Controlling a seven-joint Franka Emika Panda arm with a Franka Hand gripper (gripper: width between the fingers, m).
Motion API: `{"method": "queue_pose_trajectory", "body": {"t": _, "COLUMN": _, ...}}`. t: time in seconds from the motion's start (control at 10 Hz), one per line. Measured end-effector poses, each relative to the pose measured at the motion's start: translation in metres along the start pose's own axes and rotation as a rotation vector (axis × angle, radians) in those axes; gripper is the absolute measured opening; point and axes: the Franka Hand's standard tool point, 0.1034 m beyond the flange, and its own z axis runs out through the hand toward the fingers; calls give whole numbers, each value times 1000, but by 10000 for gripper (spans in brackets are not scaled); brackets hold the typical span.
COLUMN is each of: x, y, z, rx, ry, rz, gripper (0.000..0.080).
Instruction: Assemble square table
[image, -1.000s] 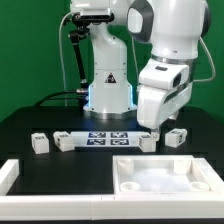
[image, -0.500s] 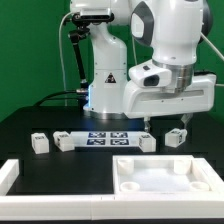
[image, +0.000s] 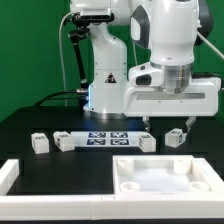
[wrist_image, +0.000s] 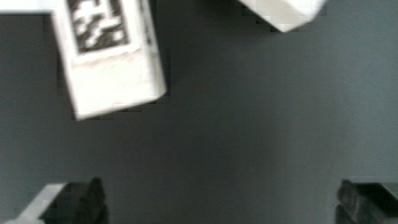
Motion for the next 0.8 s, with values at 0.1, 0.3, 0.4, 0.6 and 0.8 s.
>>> {"method": "queue_pose_trajectory", "body": {"t": 0.1, "x": -7, "y": -3, "z": 3, "rx": 22, "ry": -21, "rz": 94, "gripper": 648}}
{"method": "queue_pose_trajectory", "body": {"t": 0.3, "x": -20, "y": -6, "z": 11, "rx": 87, "ry": -59, "rz": 326, "gripper": 648}}
{"method": "queue_pose_trajectory", "body": {"t": 0.4, "x": -19, "y": -7, "z": 10, "rx": 87, "ry": -58, "rz": 321, "gripper": 648}}
{"method": "queue_pose_trajectory", "body": {"t": 0.6, "x": -20, "y": -6, "z": 11, "rx": 89, "ry": -71, "rz": 304, "gripper": 648}}
{"method": "queue_pose_trajectory", "body": {"t": 0.8, "x": -32, "y": 3, "z": 18, "rx": 154, "ry": -165, "rz": 331, "gripper": 648}}
